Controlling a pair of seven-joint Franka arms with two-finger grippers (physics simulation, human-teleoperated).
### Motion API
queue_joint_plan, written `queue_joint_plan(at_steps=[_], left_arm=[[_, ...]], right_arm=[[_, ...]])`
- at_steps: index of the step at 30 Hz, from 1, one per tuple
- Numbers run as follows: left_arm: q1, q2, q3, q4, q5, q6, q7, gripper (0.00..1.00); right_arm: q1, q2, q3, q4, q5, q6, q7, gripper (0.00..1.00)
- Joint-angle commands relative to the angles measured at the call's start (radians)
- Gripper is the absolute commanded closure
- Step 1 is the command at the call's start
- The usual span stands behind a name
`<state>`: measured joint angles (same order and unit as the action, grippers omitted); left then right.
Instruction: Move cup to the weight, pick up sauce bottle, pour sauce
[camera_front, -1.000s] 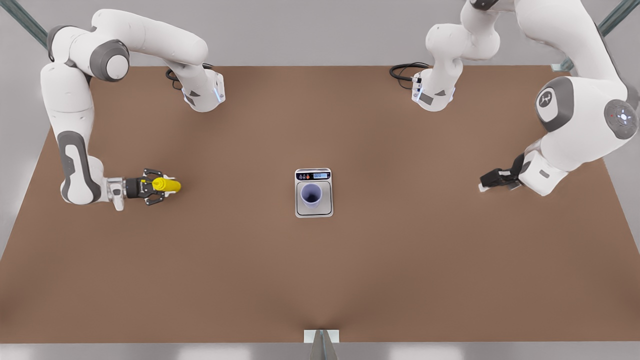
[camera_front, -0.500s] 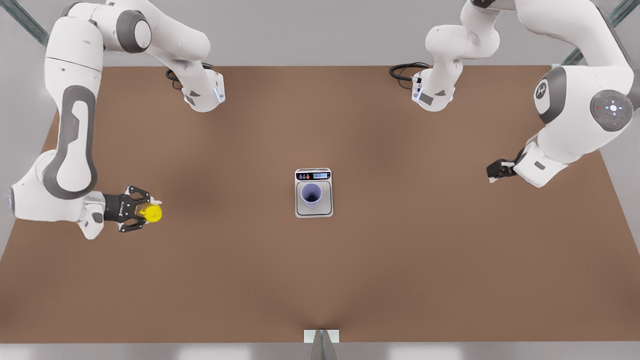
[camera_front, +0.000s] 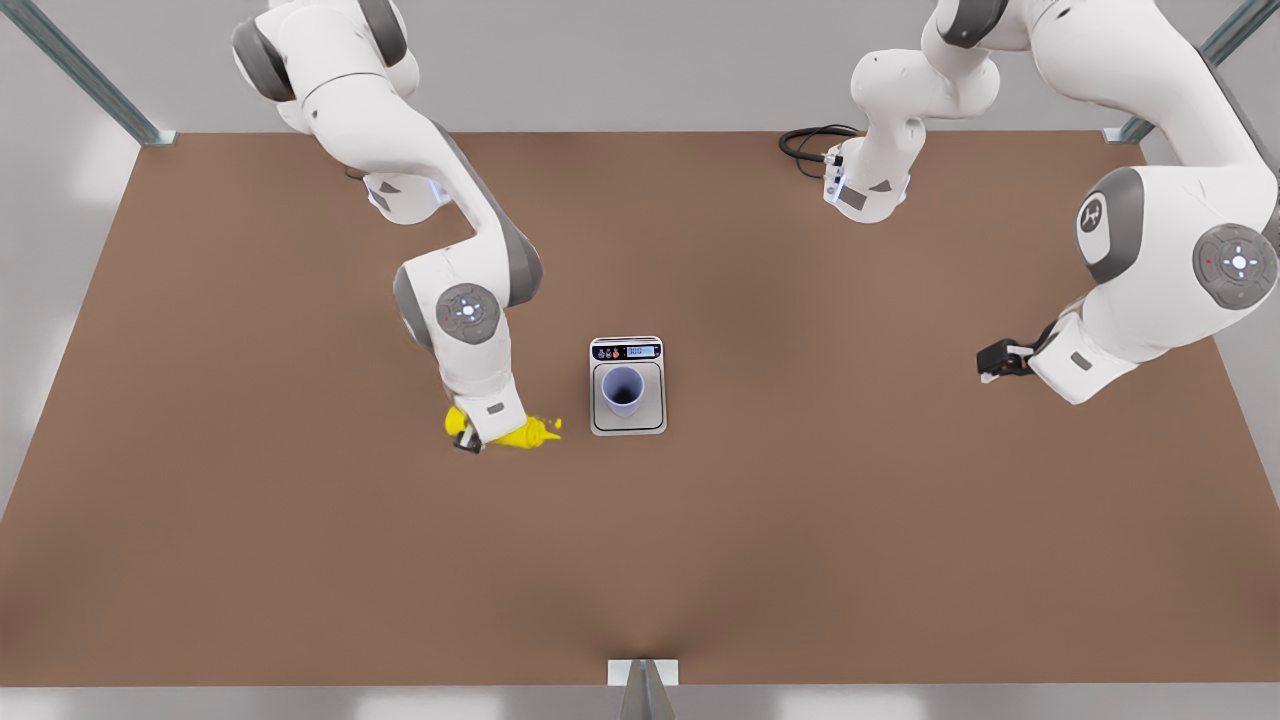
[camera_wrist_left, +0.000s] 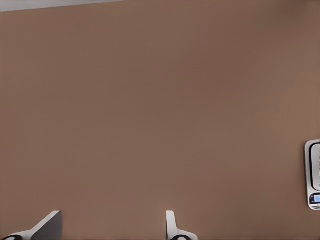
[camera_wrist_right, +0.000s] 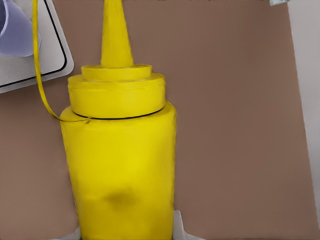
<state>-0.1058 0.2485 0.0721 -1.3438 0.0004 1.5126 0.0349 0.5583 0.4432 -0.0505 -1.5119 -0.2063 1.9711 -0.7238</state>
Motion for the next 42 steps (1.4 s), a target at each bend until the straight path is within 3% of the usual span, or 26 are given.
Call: queue_joint_plan(at_steps=[1, 6, 16, 42], left_arm=[[0.000, 0.000, 0.000, 0.000, -0.002, -0.002, -0.003, 0.00], [0.002, 0.003, 0.006, 0.000, 0.003, -0.012, 0.010, 0.00], [0.002, 0.005, 0.008, -0.002, -0.002, -0.020, 0.002, 0.00], [0.003, 0.011, 0.008, -0.002, 0.001, -0.019, 0.003, 0.00]], right_arm=[[0.000, 0.000, 0.000, -0.001, -0.004, -0.001, 0.006, 0.41], [0.109, 0.005, 0.001, -0.002, -0.033, -0.009, 0.024, 0.41], [0.279, 0.106, 0.001, -0.004, -0.343, -0.077, 0.030, 0.41], [0.307, 0.150, 0.001, -0.007, -0.444, -0.170, 0.018, 0.41]])
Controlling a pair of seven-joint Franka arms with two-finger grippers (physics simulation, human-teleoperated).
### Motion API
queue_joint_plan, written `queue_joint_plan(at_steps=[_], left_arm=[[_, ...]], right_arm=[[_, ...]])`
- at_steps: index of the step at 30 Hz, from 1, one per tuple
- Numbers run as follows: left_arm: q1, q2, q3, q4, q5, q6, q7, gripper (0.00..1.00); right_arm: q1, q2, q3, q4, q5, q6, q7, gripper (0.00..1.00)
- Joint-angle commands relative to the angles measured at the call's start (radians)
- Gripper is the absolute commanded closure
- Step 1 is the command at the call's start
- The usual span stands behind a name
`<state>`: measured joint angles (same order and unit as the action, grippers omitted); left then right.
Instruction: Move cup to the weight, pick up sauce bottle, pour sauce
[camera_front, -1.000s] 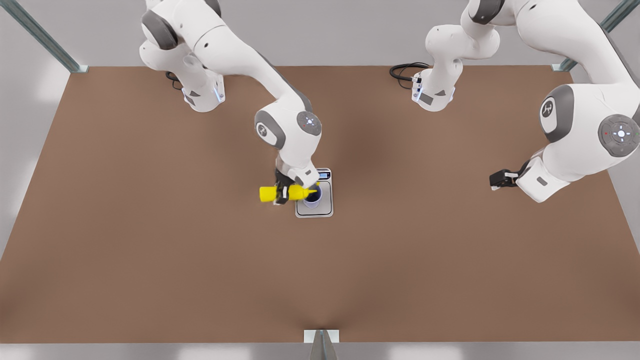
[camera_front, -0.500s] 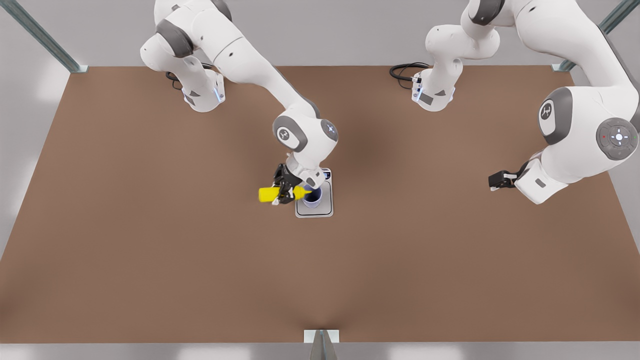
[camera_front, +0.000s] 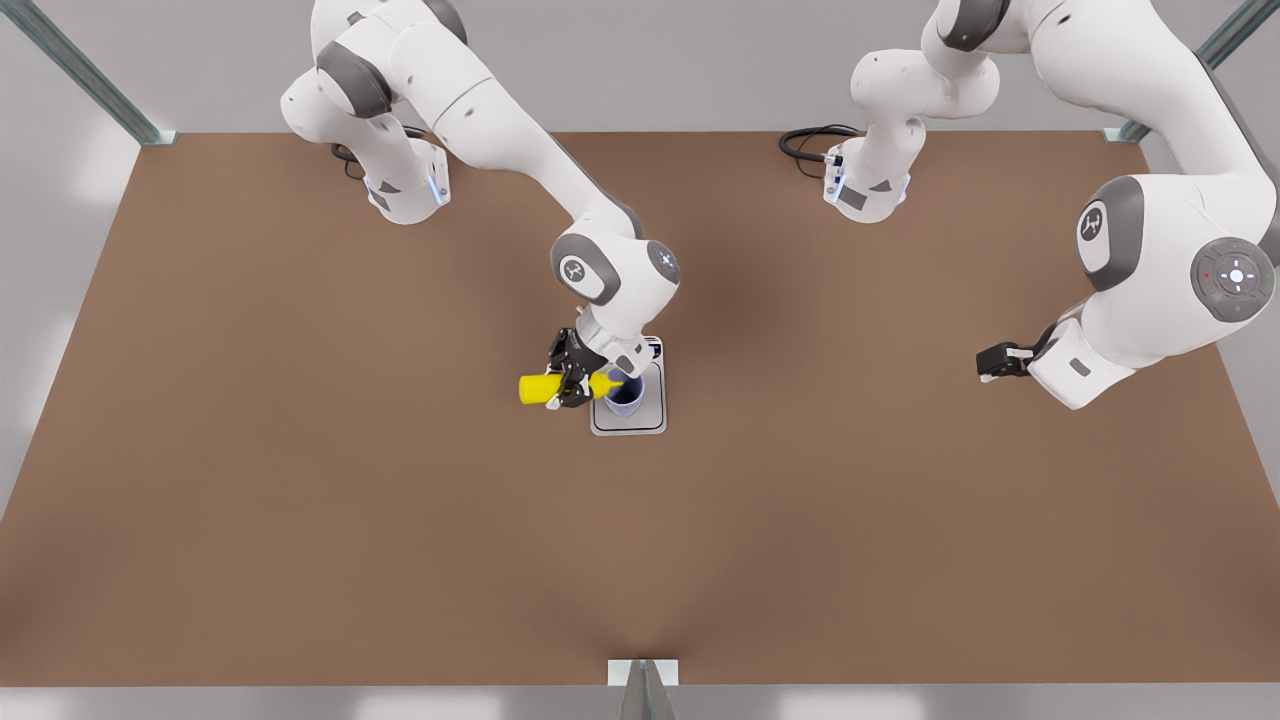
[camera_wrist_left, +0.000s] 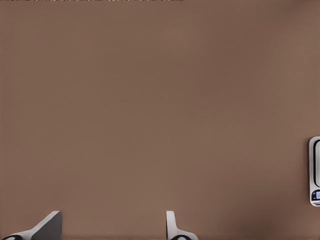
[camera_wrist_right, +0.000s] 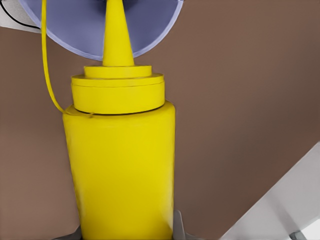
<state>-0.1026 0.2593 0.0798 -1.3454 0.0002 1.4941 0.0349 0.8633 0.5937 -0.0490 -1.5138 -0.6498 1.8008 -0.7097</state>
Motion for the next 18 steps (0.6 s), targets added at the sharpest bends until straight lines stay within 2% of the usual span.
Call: queue_joint_plan(at_steps=[1, 3, 7, 18], left_arm=[[-0.002, 0.000, 0.000, 0.002, 0.000, 0.000, 0.003, 0.00], [0.000, -0.003, 0.000, 0.002, -0.002, 0.000, -0.003, 0.00], [-0.002, -0.003, 0.000, 0.000, -0.005, 0.000, -0.004, 0.00], [-0.008, -0.009, -0.006, 0.000, -0.023, 0.006, -0.084, 0.00]], right_arm=[[-0.003, -0.002, 0.000, 0.003, 0.001, 0.000, -0.002, 0.41], [-0.018, -0.006, -0.003, 0.033, 0.035, -0.001, -0.002, 0.41], [-0.121, -0.025, -0.005, 0.076, 0.240, 0.000, -0.099, 0.41], [-0.564, -0.068, -0.006, 0.050, 0.897, 0.035, -0.826, 0.41]])
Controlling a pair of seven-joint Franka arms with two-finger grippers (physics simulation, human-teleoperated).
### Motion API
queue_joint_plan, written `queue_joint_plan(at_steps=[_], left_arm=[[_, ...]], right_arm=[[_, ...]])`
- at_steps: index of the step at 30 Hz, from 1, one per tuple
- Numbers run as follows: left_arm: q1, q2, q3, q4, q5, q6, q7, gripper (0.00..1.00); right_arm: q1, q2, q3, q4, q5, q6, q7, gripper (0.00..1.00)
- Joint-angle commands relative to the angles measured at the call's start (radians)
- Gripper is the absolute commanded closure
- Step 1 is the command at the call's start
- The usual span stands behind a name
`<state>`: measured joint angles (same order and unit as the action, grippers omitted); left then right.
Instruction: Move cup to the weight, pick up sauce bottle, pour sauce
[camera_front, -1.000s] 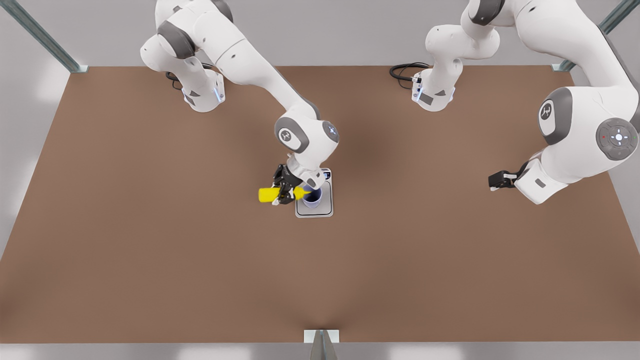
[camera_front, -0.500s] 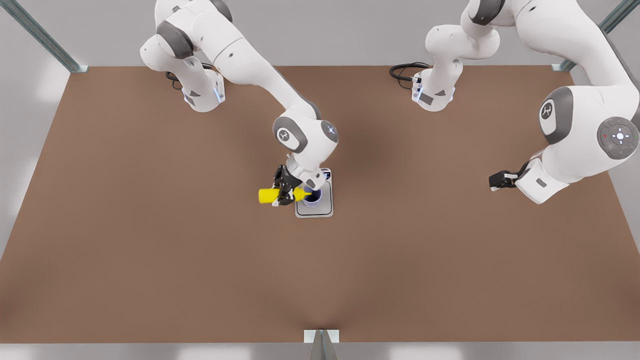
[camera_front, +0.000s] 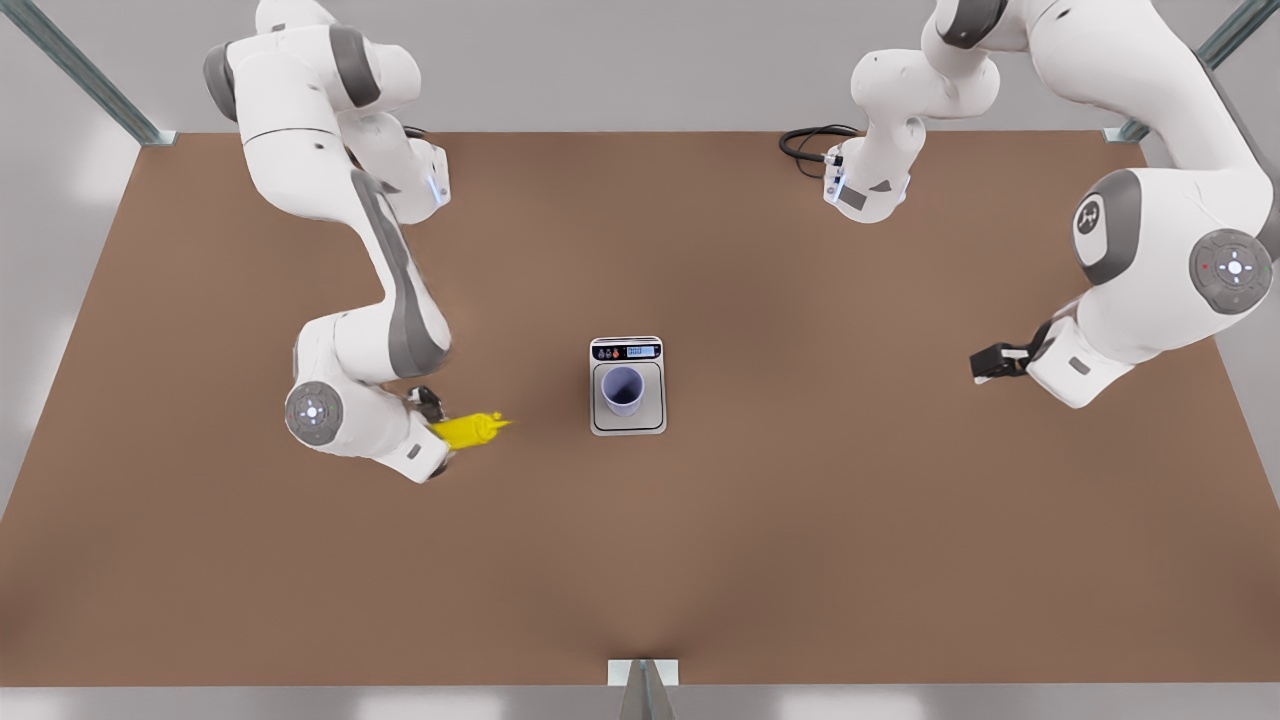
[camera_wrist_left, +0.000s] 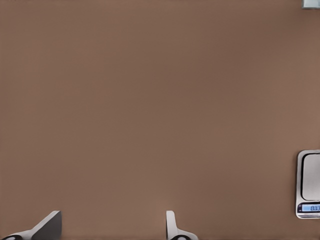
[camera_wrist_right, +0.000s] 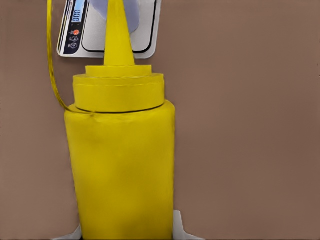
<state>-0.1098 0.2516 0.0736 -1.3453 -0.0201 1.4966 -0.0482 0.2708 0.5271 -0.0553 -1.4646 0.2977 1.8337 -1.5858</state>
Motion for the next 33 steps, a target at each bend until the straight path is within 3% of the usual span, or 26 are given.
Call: queue_joint_plan(at_steps=[1, 7, 14, 20, 33], left_arm=[[-0.001, 0.000, 0.000, 0.000, -0.001, -0.001, 0.002, 0.00], [-0.002, 0.009, 0.003, -0.002, -0.001, -0.001, 0.007, 0.00], [-0.005, 0.009, -0.003, -0.002, -0.001, -0.001, -0.013, 0.00], [-0.005, 0.009, -0.003, -0.002, -0.001, -0.003, -0.013, 0.00], [-0.005, 0.044, -0.003, 0.009, 0.006, 0.007, -0.005, 0.00]], right_arm=[[-0.015, 0.001, 0.000, 0.000, 0.027, -0.001, -0.026, 0.41], [-0.206, 0.047, 0.000, -0.108, 0.386, -0.027, -0.427, 0.41], [-0.357, 0.243, 0.000, -0.112, 0.675, -0.263, -0.640, 0.41], [-0.384, 0.292, 0.003, -0.112, 0.764, -0.352, -0.747, 0.41], [-0.372, 0.378, 0.003, -0.109, 0.848, -0.291, -0.892, 0.41]])
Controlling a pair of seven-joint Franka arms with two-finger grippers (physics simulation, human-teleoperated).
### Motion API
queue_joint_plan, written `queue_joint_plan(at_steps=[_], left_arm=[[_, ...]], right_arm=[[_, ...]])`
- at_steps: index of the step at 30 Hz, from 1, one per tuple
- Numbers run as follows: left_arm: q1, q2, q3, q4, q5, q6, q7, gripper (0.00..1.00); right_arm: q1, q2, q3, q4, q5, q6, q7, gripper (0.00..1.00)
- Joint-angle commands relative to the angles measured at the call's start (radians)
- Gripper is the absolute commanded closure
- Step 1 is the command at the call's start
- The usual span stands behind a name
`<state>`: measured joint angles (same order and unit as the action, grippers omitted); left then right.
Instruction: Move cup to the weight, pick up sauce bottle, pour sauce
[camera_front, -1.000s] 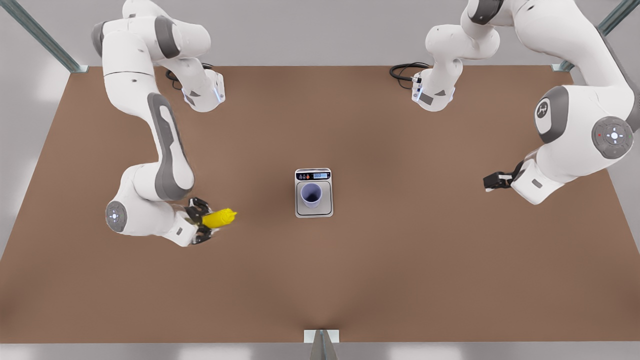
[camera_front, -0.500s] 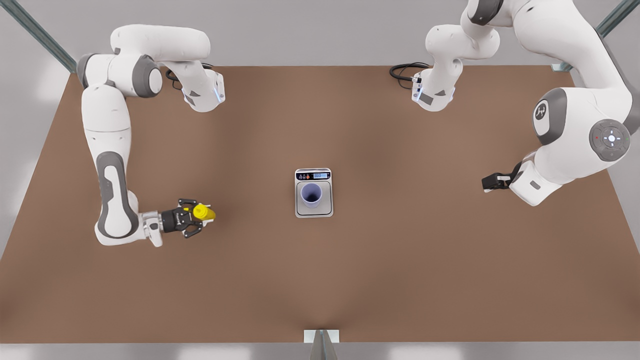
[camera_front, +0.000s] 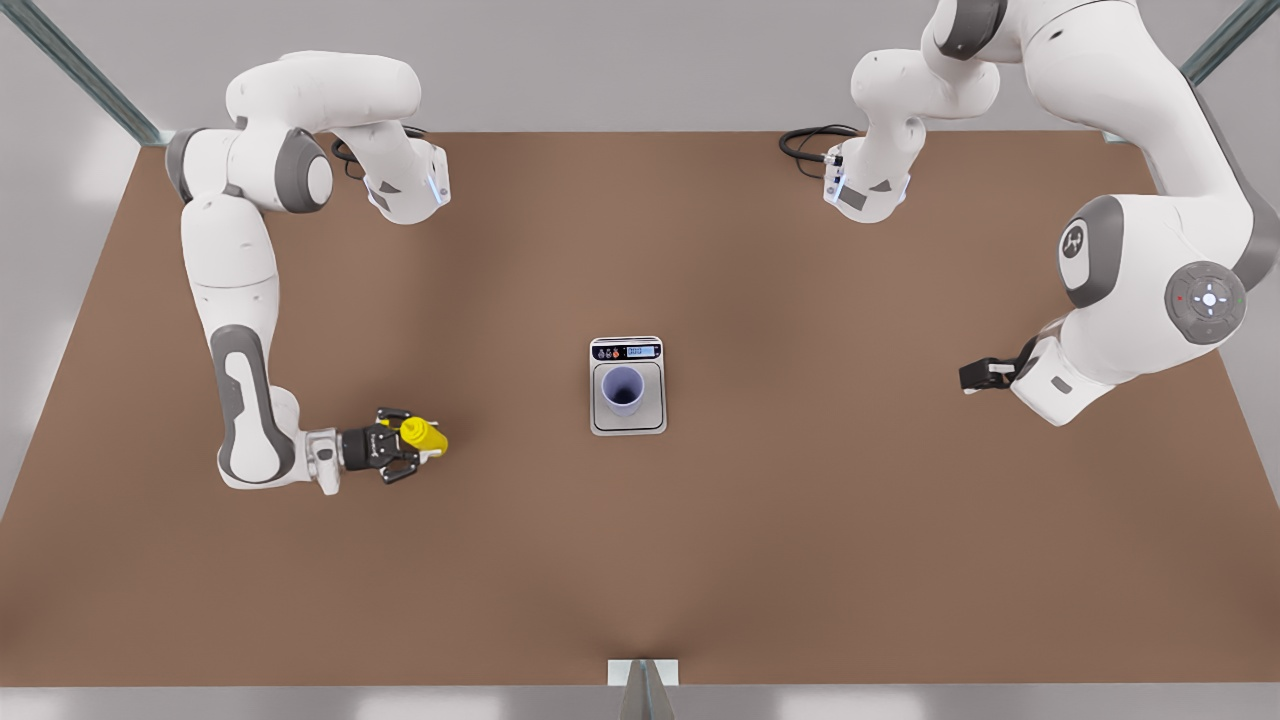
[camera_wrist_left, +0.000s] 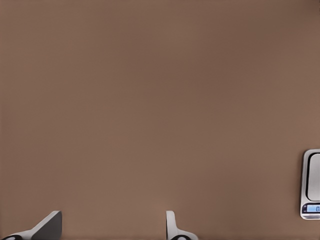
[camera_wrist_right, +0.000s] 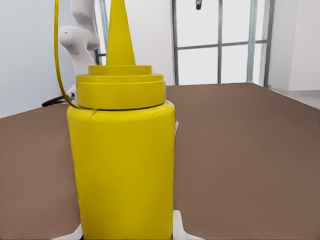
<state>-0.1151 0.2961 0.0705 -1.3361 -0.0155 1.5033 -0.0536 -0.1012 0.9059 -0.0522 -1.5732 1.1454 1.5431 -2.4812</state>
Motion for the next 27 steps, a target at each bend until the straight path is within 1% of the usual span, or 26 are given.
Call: queue_joint_plan(at_steps=[1, 6, 8, 9, 10, 11, 23, 27], left_arm=[[0.000, 0.000, 0.000, 0.000, 0.002, 0.000, -0.002, 0.00], [0.000, 0.001, 0.000, 0.000, 0.002, 0.000, -0.003, 0.00], [0.000, 0.000, 0.000, 0.000, 0.003, 0.000, 0.005, 0.00], [0.000, 0.000, 0.000, 0.000, 0.003, 0.000, 0.001, 0.00], [0.000, 0.000, 0.000, 0.000, 0.003, 0.000, 0.008, 0.00], [0.000, 0.000, 0.000, 0.000, 0.005, -0.002, 0.008, 0.00], [0.000, -0.011, 0.006, -0.003, 0.009, -0.006, 0.021, 0.00], [0.000, 0.000, 0.006, -0.006, 0.009, -0.002, 0.021, 0.00]], right_arm=[[0.000, 0.001, 0.000, -0.001, 0.000, 0.002, -0.002, 0.41], [0.003, 0.019, 0.002, 0.001, 0.008, 0.006, -0.010, 0.41], [0.003, 0.018, 0.002, -0.001, 0.008, 0.006, -0.007, 0.36], [0.003, 0.018, 0.002, -0.001, 0.008, 0.006, -0.005, 0.28], [0.003, 0.018, 0.002, 0.001, 0.008, 0.006, -0.004, 0.04], [0.003, 0.016, 0.002, 0.001, 0.008, 0.005, -0.001, 0.00], [-0.012, 0.013, 0.000, -0.002, 0.008, -0.021, 0.010, 0.00], [-0.075, 0.011, -0.008, -0.005, -0.053, -0.072, 0.005, 0.00]])
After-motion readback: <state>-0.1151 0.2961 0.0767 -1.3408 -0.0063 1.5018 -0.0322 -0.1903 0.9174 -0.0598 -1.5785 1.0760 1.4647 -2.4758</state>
